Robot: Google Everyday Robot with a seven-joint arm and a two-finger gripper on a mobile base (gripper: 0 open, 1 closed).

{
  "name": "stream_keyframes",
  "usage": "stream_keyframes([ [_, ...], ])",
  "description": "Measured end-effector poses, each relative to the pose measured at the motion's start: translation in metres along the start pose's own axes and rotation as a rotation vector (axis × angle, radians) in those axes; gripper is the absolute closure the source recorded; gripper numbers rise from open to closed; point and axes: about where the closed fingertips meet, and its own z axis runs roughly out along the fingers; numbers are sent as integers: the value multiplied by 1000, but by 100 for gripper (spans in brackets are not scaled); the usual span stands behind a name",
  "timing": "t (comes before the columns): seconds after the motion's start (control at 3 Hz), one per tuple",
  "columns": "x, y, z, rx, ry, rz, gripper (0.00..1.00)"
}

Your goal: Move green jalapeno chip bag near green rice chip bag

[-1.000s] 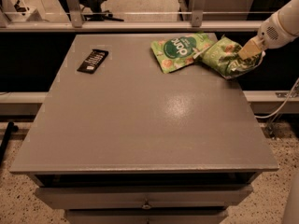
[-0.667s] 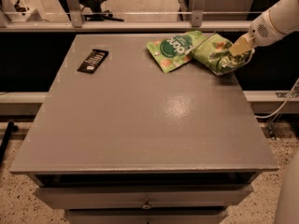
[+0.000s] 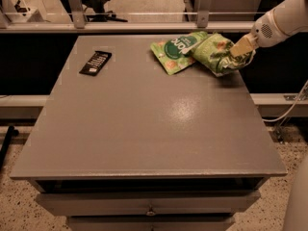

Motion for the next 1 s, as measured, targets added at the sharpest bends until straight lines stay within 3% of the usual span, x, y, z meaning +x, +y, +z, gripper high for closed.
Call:
stream_keyframes([
  [0.67, 10, -5, -14, 16, -45, 21, 7],
  [1.0, 16, -1, -24, 18, -69, 20, 0],
])
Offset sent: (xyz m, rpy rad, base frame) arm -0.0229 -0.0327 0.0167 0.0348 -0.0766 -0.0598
